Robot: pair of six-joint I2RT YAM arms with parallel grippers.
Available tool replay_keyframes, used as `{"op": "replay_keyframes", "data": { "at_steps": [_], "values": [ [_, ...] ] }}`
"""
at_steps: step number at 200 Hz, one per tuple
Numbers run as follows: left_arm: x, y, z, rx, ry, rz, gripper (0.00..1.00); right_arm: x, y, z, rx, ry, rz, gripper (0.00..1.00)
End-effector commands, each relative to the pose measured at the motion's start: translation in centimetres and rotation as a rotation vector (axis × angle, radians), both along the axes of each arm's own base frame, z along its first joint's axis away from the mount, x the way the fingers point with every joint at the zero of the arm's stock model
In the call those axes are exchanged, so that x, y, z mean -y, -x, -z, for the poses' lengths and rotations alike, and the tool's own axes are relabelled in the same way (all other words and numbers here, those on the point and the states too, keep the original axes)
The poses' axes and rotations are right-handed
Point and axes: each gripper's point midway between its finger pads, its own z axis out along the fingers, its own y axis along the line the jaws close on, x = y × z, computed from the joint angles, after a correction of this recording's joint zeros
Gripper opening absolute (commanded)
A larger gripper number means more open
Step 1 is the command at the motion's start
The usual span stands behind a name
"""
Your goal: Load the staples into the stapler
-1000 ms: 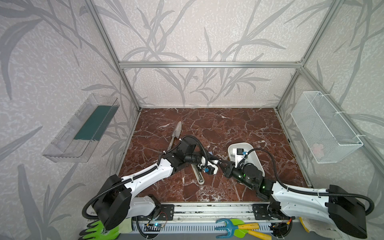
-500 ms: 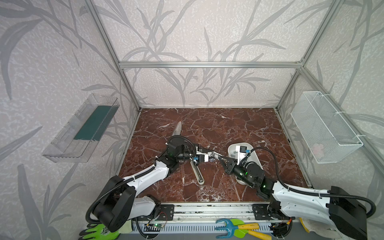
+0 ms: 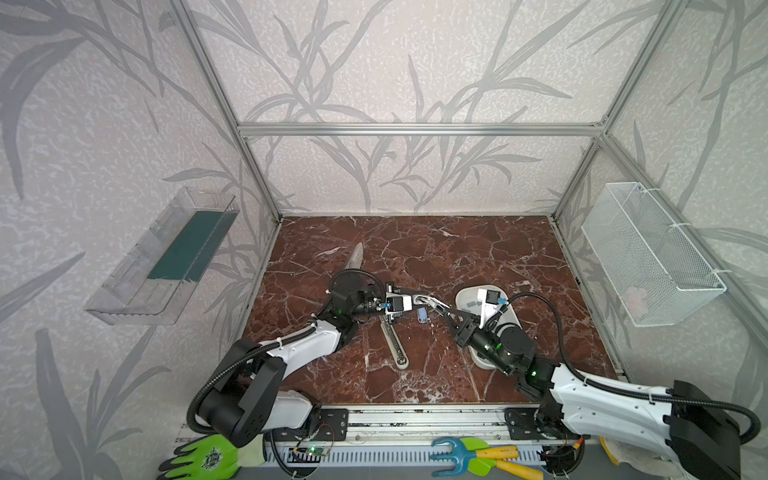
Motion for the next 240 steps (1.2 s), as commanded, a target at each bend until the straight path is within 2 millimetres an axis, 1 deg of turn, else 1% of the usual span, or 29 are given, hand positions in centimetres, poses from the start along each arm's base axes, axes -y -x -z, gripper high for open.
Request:
{"op": "replay_keyframes", "data": {
  "at_steps": [1,19,31,57,66,81,99,112,127,144,161,168,197,216,240],
  "values": [
    [-3.7,-6.2,-3.6,0.178,0.076,-0.322,0.27,1.6,0.4,4.9,-0.103,0.122,0.035,0.00],
    [-4.4,-7.2,-3.2,0.169,0.066,-0.360,0.28,1.9,0.5,4.8,-0.100,0.119,0.037,0.00],
    [-4.7,-7.7,-2.7,0.165,0.051,-0.372,0.30,2.0,0.5,4.7,-0.099,0.113,0.040,0.00],
    [-4.8,-8.1,-1.2,0.171,-0.001,-0.359,0.42,2.3,0.6,4.5,-0.093,0.112,0.044,0.00],
    [-5.0,-8.6,-0.9,0.164,-0.014,-0.378,0.46,2.4,0.7,4.5,-0.092,0.110,0.047,0.00],
    [-5.4,-9.2,-0.6,0.158,-0.024,-0.407,0.50,2.6,0.8,4.3,-0.087,0.109,0.051,0.00],
    [-5.6,-9.2,-0.8,0.171,-0.029,-0.407,0.52,2.9,0.8,4.2,-0.085,0.109,0.057,0.00],
    [-5.2,-8.3,-0.4,0.195,-0.060,-0.355,0.52,3.0,0.8,4.2,-0.084,0.109,0.061,0.00],
    [-4.4,-5.9,0.8,0.240,-0.130,-0.226,0.52,3.2,0.8,4.3,-0.088,0.111,0.069,0.00],
    [-3.6,-3.0,2.6,0.280,-0.246,-0.082,0.51,3.6,0.6,4.6,-0.106,0.107,0.093,0.00],
    [-2.7,-1.2,3.7,0.281,-0.334,-0.002,0.49,4.2,0.5,5.5,-0.140,0.106,0.129,0.00],
    [-2.3,-0.5,4.2,0.298,-0.357,0.028,0.49,4.3,0.4,5.5,-0.142,0.104,0.134,0.00],
    [-0.1,2.1,5.2,0.336,-0.382,0.118,0.49,3.8,0.5,5.3,-0.141,0.105,0.111,0.00],
    [1.0,3.6,5.2,0.340,-0.389,0.161,0.49,3.3,0.6,5.4,-0.146,0.107,0.090,0.00],
    [1.7,4.3,5.3,0.338,-0.397,0.175,0.49,2.3,0.7,5.4,-0.155,0.102,0.052,0.00]
  ]
}}
